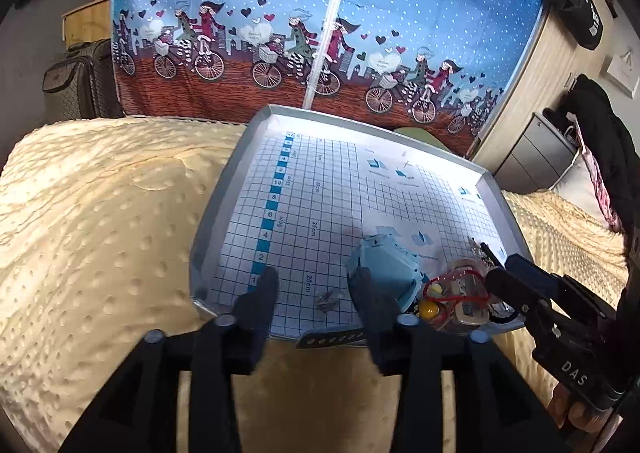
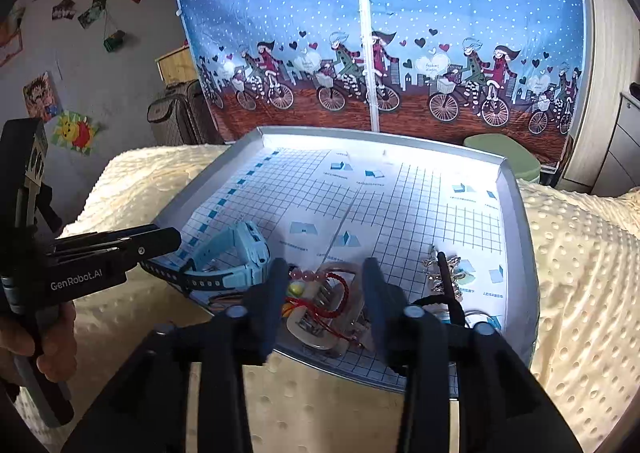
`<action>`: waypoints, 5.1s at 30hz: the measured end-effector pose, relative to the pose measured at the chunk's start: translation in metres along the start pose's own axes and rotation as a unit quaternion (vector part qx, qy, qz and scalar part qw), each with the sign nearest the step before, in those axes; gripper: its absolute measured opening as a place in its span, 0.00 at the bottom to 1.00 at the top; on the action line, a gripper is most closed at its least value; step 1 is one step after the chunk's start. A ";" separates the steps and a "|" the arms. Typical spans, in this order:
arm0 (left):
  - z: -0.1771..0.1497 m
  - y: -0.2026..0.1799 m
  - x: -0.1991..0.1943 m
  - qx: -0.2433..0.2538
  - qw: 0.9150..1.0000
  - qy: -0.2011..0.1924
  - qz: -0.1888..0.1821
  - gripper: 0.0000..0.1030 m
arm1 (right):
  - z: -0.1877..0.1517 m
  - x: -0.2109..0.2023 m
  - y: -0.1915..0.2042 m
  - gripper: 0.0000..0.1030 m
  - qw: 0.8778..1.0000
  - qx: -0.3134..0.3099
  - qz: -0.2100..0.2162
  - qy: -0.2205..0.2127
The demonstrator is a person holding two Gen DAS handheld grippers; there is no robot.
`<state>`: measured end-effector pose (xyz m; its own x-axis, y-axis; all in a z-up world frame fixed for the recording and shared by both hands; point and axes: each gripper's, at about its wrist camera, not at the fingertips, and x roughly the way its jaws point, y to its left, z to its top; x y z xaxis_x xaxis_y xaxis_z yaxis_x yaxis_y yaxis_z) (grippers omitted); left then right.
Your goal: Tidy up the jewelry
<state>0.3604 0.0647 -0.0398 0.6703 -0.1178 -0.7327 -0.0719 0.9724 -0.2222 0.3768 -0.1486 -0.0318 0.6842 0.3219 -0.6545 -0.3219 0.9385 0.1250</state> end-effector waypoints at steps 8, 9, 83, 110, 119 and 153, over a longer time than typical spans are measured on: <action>-0.003 0.002 -0.046 -0.025 0.996 -0.078 0.029 0.87 | -0.006 -0.043 -0.011 0.68 0.998 0.024 -0.001 -0.053; -0.004 0.001 -0.053 -0.023 0.995 -0.090 0.033 0.90 | -0.006 -0.051 -0.013 0.74 0.998 0.029 0.002 -0.062; -0.217 0.015 -0.323 0.054 0.965 -0.239 0.090 1.00 | -0.174 -0.313 0.096 0.98 0.981 -0.005 -0.052 -0.186; -0.222 0.017 -0.313 0.054 0.967 -0.234 0.088 1.00 | -0.173 -0.299 0.096 0.98 0.982 0.002 -0.059 -0.181; -0.222 0.018 -0.314 0.055 0.967 -0.234 0.089 1.00 | -0.174 -0.299 0.097 0.98 0.982 0.004 -0.059 -0.180; -0.221 0.015 -0.314 0.066 0.965 -0.235 0.093 1.00 | -0.174 -0.295 0.098 0.98 0.984 0.007 -0.060 -0.167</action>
<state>-0.0147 0.0719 0.0447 0.9184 0.1347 -0.3720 -0.1483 0.9889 -0.0079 0.0299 -0.1728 0.0438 0.8947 0.2299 -0.3829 -0.2185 0.9730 0.0736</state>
